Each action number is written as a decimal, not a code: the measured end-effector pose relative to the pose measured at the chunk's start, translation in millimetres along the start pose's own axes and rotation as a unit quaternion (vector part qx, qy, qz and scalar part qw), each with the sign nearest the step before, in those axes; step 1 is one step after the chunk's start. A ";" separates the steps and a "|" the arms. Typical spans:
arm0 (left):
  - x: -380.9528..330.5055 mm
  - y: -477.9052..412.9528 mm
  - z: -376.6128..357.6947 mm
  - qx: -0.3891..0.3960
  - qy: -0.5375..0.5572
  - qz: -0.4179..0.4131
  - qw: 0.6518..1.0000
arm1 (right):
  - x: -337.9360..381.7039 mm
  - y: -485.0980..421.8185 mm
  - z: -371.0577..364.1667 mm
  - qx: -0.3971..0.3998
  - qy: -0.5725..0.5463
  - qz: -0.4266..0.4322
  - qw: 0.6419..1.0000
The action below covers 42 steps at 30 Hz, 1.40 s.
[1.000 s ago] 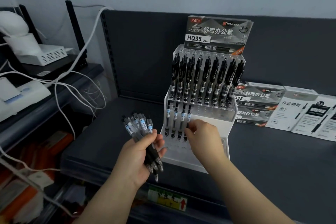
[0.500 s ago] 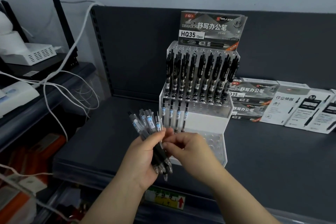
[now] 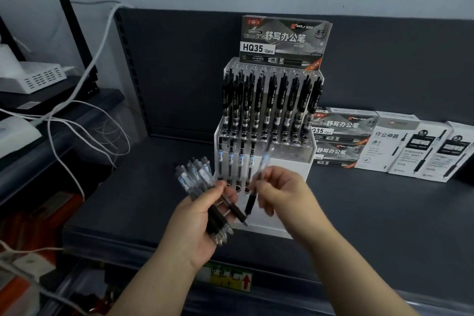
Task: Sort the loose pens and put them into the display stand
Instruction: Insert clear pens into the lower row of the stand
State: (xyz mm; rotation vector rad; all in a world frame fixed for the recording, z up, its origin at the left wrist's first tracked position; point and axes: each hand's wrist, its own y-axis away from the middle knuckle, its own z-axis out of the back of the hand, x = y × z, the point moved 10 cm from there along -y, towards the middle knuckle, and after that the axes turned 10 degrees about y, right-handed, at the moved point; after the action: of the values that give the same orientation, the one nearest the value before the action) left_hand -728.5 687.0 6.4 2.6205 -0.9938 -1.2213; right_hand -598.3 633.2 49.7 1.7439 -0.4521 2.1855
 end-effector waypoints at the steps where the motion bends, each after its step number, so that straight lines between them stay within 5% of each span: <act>1: -0.7 0.1 1.6 -0.004 0.004 -0.001 1.000 | 3.0 -2.9 11.5 -0.035 0.012 0.008 0.999; 7: -1.5 -0.5 6.0 -0.001 -0.008 -0.007 1.000 | 11.5 -18.9 41.6 -0.166 0.183 0.047 0.968; 17: -7.1 2.5 7.1 0.006 -0.007 -0.028 1.000 | -7.4 -29.4 16.0 -0.135 0.408 0.052 0.901; 37: -3.5 11.3 3.2 0.001 -0.011 -0.026 1.000 | -9.4 -29.9 14.6 -0.129 0.447 0.029 0.885; 42: -0.4 11.6 2.1 -0.004 -0.004 -0.017 1.000 | 2.6 -6.6 20.6 -0.153 0.339 0.036 0.928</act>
State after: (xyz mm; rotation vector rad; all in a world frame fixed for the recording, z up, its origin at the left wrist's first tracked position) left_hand -736.2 678.5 9.0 2.6389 -0.9488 -1.2412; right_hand -577.9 630.5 56.9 0.7483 -0.6296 2.4228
